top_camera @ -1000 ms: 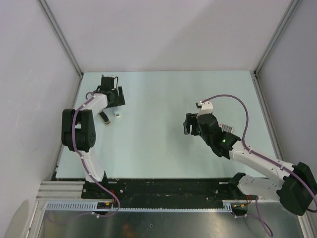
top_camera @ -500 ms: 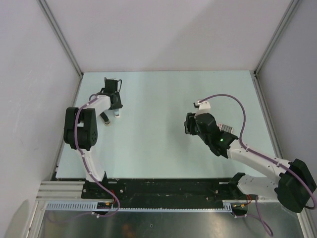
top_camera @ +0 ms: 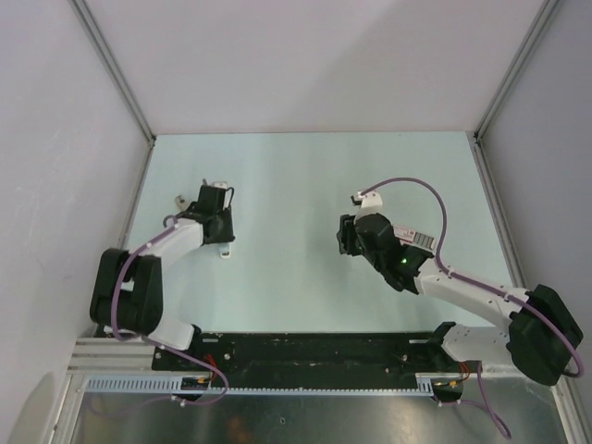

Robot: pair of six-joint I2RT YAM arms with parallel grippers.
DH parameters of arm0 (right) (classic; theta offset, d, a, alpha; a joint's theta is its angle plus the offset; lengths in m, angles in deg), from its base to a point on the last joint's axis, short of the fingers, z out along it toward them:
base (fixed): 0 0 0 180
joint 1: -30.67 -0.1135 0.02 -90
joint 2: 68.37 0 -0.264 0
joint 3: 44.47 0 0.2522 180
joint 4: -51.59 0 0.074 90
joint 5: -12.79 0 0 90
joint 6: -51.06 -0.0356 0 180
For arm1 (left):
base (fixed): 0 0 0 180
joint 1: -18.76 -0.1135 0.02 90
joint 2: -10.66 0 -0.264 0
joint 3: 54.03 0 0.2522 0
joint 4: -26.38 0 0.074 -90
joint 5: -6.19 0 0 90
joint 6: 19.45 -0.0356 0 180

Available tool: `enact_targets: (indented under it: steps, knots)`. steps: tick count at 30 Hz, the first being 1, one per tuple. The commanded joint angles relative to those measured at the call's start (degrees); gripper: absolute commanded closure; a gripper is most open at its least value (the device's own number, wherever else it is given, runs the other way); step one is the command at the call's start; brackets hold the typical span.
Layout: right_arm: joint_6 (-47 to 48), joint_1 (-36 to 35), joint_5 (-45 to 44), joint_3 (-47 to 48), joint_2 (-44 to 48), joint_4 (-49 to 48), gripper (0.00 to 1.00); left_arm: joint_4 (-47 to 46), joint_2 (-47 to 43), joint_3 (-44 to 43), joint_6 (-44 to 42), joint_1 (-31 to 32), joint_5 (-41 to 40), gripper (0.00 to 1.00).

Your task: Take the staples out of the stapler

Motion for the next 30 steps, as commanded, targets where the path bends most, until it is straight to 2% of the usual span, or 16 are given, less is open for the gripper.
enact_targets:
  steps: [1,6,11,12,15,20,26,30]
  knots:
    - [-0.7,-2.2,-0.6,-0.2,-2.4,-4.6,0.5,1.9,-7.2,4.3,1.9,0.5,6.5,0.82]
    - [-0.9,-4.3,-1.2,-0.2,-5.3,-7.1,0.5,0.9,-8.4,6.8,4.0,1.1,15.7,0.71]
    - [-1.2,-5.5,-0.5,0.2,-7.6,-9.2,0.47,0.6,-7.3,6.9,5.2,2.0,23.5,0.55]
    - [-1.1,-5.7,-0.4,0.4,-8.1,-9.4,0.47,0.6,-7.4,6.9,5.3,2.2,24.3,0.5]
    - [-1.1,-6.7,-0.3,1.5,-9.8,-10.2,0.41,0.6,-7.7,6.6,4.9,2.5,26.3,0.24]
    - [-1.9,-10.3,-2.5,5.4,-14.5,-10.3,0.31,1.5,-9.8,3.5,3.0,2.0,23.8,0.04]
    - [-3.0,-16.1,-5.7,15.8,-24.0,-8.2,0.26,4.7,-15.9,-3.0,-0.5,-4.0,19.0,0.01]
    - [-3.1,-19.0,-6.3,24.7,-31.9,-6.5,0.25,5.6,-20.2,-5.4,-3.6,-8.7,11.6,0.01]
